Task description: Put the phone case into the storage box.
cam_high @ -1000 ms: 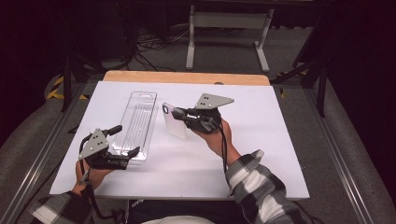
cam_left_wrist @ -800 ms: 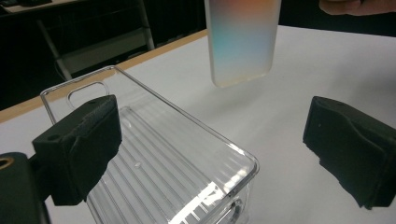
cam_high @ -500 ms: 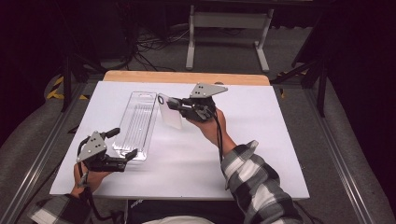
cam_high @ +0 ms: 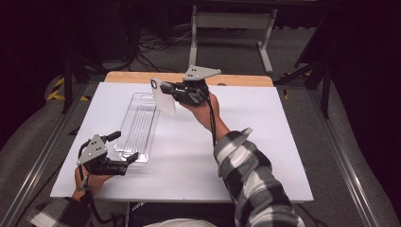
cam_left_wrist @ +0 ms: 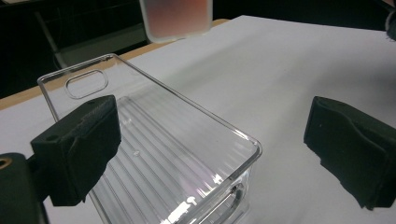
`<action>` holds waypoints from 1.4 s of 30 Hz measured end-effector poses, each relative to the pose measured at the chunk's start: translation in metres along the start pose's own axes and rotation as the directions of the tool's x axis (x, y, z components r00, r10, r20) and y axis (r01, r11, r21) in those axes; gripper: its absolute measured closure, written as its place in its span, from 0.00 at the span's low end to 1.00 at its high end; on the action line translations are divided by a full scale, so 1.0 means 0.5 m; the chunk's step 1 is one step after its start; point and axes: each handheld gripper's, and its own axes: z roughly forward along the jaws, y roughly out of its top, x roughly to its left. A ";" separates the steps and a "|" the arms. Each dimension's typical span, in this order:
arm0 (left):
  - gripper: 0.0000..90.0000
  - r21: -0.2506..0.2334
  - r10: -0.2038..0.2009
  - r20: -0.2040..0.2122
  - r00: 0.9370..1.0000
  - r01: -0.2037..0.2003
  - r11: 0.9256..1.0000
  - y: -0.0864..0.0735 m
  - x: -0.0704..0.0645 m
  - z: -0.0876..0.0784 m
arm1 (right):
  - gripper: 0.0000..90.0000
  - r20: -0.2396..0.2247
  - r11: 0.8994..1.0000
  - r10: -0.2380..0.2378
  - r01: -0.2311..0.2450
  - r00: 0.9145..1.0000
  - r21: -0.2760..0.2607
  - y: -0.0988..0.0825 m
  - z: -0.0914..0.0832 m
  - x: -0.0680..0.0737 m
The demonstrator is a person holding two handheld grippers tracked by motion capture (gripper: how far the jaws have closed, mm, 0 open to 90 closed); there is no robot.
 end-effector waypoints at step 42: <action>0.05 0.009 -0.031 0.001 1.000 0.031 0.999 -0.023 0.009 -0.015 | 0.90 -0.010 0.996 0.084 -0.084 0.996 0.020 -0.037 0.227 -0.072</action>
